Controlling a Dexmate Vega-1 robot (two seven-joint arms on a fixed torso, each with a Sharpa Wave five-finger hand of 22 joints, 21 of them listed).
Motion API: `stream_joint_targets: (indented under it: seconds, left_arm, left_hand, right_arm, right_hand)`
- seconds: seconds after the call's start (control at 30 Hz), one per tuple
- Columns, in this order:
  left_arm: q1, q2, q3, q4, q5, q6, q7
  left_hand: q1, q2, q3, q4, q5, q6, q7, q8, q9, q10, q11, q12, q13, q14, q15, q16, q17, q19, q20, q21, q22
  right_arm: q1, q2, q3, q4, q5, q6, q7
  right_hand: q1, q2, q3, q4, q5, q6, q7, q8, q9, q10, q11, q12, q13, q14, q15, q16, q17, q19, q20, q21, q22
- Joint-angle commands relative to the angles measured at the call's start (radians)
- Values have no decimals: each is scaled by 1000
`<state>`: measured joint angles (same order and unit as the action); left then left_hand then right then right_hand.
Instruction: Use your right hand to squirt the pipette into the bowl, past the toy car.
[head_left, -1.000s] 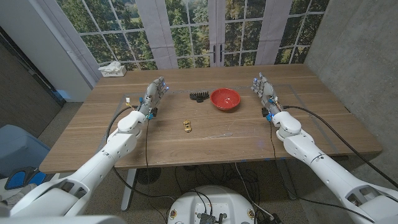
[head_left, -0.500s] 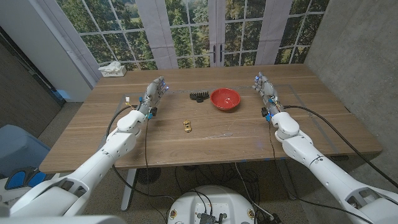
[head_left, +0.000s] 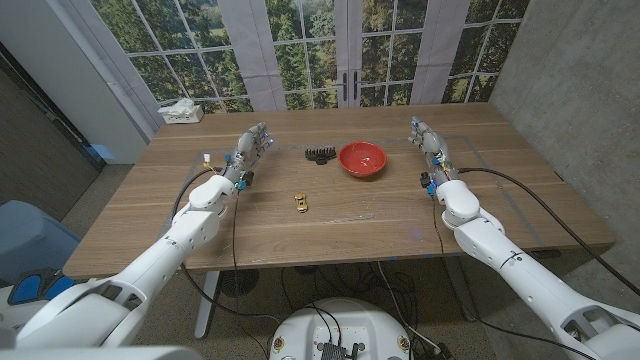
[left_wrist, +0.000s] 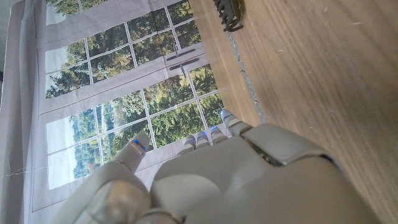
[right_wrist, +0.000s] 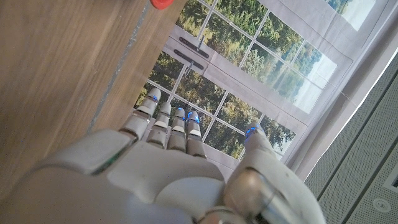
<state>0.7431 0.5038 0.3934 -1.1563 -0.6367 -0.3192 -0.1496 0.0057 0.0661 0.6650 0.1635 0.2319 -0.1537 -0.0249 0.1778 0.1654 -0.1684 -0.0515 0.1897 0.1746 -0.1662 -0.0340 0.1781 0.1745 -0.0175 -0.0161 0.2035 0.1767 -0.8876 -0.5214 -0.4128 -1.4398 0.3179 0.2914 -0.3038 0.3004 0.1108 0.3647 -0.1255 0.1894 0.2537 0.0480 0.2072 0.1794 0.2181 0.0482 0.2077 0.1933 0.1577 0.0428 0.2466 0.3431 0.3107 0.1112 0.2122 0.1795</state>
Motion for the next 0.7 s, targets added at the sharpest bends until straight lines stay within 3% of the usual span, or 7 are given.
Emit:
stream_joint_targets:
  seconds: [0.03, 0.7]
  left_arm:
    - [-18, -12, 10, 21, -2, 0, -22]
    - [3, -7, 9, -16, 4, -3, 0]
  left_hand:
    - [7, 82, 3, -6, 9, 7, 0, 5, 5, -41, -1, 7, 4, -25, 5, 7, 2, -3, 10, 6, 4]
    - [9, 79, 0, -11, 10, 11, -1, 5, 5, -35, 3, 8, 4, -19, 7, 7, 1, 7, 16, 8, 4]
  right_arm:
    - [-31, -59, -4, -107, -105, -88, -67]
    - [-89, -167, -3, -304, -239, -256, -92]
  right_hand:
    - [13, 7, 6, -10, 10, 8, -6, 5, 3, 16, 2, 6, 4, 13, -1, 9, 2, 7, 4, 8, 2]
    - [29, 13, 15, -23, 14, 14, -13, 0, 4, 23, -4, 5, 6, 21, -8, 15, 7, 15, 1, 10, 5]
